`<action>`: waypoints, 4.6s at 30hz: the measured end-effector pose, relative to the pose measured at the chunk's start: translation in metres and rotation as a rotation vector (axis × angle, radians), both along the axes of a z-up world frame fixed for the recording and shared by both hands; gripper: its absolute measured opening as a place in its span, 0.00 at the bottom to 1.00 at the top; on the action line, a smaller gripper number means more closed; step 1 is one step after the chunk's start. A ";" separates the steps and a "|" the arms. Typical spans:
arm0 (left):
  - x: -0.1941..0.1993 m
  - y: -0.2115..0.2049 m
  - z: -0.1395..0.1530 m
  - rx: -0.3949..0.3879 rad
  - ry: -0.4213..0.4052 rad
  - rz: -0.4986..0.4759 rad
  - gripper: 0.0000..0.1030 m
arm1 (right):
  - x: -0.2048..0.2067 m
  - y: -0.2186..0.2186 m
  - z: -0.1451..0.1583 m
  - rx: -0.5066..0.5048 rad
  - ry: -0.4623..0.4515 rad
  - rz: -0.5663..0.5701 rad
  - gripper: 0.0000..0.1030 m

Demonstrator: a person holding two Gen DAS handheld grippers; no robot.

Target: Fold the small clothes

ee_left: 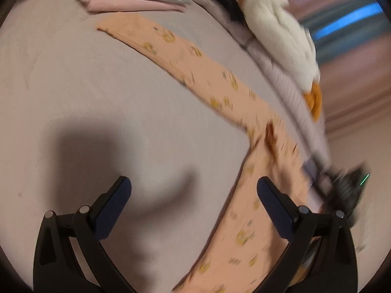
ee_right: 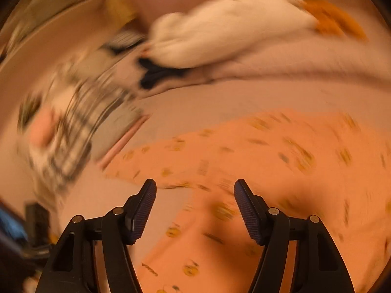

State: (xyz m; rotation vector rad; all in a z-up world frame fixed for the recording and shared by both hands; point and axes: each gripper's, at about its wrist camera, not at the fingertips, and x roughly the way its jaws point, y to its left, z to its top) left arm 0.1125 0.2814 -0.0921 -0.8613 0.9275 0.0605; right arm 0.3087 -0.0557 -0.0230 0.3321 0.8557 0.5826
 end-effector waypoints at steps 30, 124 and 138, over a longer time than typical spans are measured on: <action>0.122 0.154 -0.047 -0.250 -0.087 0.500 0.35 | -0.059 -0.015 0.000 -0.051 -0.092 0.047 0.26; 0.081 -0.118 0.003 0.236 -0.045 -0.360 0.76 | -0.010 -0.172 -0.051 0.027 0.161 -0.693 0.13; 0.203 -0.190 -0.017 0.330 -0.031 -0.541 0.62 | 0.027 -0.153 -0.071 -0.121 0.144 -0.485 0.13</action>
